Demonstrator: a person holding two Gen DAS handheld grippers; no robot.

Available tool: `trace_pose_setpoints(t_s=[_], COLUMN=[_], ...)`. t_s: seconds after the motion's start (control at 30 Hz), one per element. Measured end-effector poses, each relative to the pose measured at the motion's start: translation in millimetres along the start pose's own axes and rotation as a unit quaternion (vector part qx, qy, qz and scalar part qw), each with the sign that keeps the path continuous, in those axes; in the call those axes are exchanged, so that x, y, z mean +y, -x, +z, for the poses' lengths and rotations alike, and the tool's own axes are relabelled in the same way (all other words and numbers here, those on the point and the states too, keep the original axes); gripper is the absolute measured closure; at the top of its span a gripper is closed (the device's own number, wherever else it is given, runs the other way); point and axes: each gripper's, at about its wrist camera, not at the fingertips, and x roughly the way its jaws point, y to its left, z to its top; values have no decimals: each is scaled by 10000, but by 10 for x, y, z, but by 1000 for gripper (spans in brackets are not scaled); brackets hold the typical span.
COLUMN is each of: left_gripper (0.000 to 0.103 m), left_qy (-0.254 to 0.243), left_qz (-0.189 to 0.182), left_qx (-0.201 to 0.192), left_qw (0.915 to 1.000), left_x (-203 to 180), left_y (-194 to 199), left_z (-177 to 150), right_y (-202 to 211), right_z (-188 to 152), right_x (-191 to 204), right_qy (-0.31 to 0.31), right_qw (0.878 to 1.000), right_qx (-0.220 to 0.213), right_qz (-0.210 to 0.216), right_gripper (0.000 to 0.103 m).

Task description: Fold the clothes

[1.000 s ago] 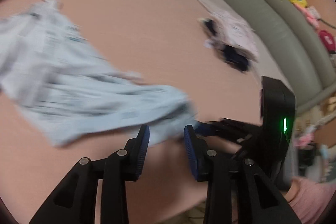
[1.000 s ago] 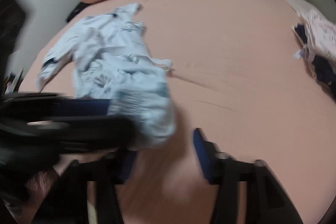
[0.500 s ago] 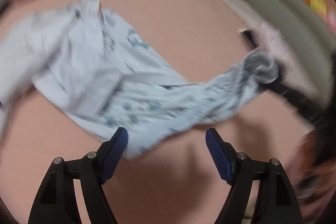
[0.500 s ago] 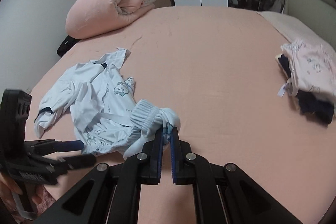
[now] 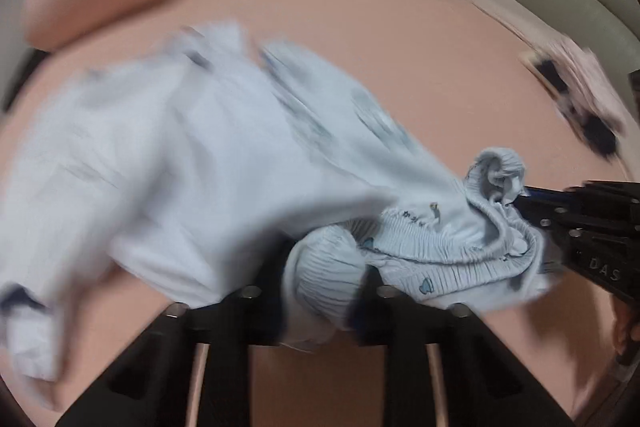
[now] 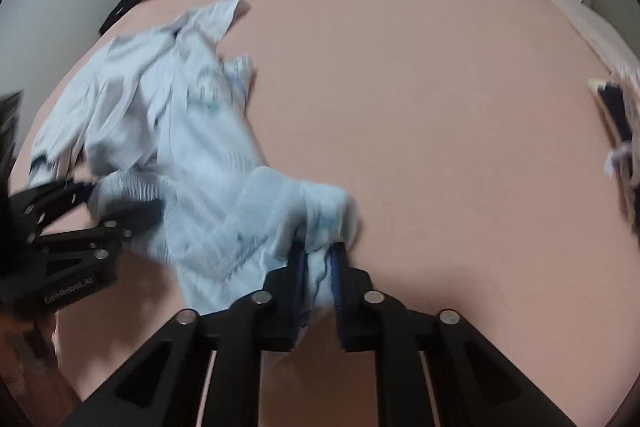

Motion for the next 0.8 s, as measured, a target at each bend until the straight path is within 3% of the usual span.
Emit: trace_pose_setpoints(t_s=[0.03, 0.2, 0.33, 0.43, 0.53, 0.6, 0.67, 0.73, 0.8], left_gripper=[94, 95, 95, 95, 92, 92, 90, 90, 90], left_qy=[179, 788, 1191, 1465, 1329, 1481, 1369, 1302, 1463], left_qz=[193, 1027, 2038, 2519, 2896, 2083, 1486, 1466, 1211], left_qx=[-108, -163, -395, -560, -633, -712, -653, -619, -522], left_qw=[9996, 9914, 9709, 9550, 9458, 9642, 9772, 9786, 9804], left_x=[162, 1286, 2175, 2508, 2538, 2465, 2286, 2206, 2139], left_y=[66, 358, 905, 1306, 1519, 1552, 1511, 1472, 1379], left_z=[76, 459, 596, 602, 490, 353, 234, 122, 59], right_y=[13, 134, 549, 1033, 1428, 1563, 1484, 1304, 1102], right_z=[130, 999, 1625, 1833, 1764, 1657, 1566, 1462, 1353], right_x=[69, 743, 1437, 1713, 1862, 1856, 1792, 1664, 1633], right_qy=[50, 570, 989, 1107, 1292, 1299, 1289, 1281, 1334], right_qw=[9999, 9972, 9883, 9781, 9679, 9650, 9709, 9790, 9832], right_qx=[-124, -356, -1034, -1542, -1986, -2164, -1872, -1352, -853], right_qz=[-50, 316, 527, 851, 834, 715, 753, 831, 908], right_gripper=[95, 96, 96, 97, 97, 97, 97, 97, 96])
